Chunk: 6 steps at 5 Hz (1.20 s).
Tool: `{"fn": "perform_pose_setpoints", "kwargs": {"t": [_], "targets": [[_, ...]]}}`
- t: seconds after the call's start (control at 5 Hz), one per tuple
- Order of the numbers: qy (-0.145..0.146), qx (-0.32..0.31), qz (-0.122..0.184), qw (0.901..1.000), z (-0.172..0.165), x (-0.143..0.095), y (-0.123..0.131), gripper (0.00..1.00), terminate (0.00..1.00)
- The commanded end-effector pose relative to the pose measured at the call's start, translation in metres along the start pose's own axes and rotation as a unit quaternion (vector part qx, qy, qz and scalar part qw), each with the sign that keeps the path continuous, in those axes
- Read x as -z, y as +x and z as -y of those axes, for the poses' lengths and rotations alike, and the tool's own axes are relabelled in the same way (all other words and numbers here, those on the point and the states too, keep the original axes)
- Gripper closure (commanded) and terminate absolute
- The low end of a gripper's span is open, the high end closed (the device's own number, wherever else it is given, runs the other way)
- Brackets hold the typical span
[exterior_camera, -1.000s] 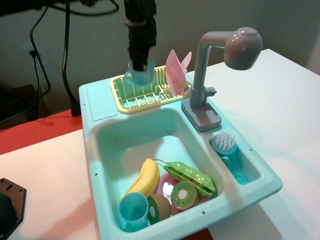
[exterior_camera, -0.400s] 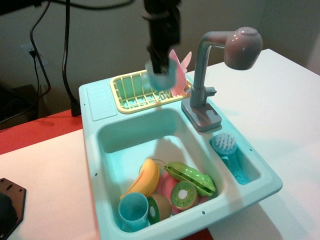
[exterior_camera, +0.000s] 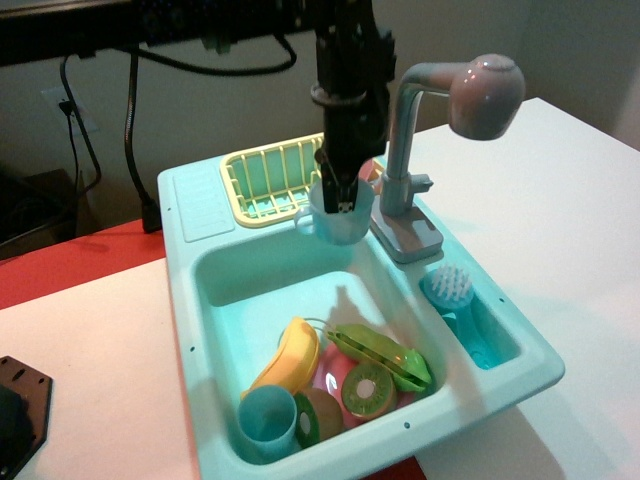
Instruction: Put cup from drying rack to sink
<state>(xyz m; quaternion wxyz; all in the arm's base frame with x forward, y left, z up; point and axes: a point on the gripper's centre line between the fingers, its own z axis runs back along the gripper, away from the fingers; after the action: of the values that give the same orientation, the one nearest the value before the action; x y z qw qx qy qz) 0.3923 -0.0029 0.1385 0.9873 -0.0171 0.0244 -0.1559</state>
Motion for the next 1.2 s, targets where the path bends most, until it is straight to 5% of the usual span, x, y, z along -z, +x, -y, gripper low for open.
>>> {"fn": "perform_pose_setpoints", "kwargs": {"t": [0.0, 0.6, 0.8, 1.0], "targets": [[0.023, -0.006, 0.031, 0.9992, 0.01, -0.011, -0.007, 1.0, 0.0], [0.034, -0.01, -0.002, 0.9994, 0.014, 0.031, -0.025, 1.0, 0.0], [0.038, -0.021, -0.006, 0.999, 0.012, 0.018, -0.032, 0.0, 0.0], [0.034, -0.051, -0.008, 0.9981, -0.004, -0.009, -0.039, 0.0, 0.0]]}}
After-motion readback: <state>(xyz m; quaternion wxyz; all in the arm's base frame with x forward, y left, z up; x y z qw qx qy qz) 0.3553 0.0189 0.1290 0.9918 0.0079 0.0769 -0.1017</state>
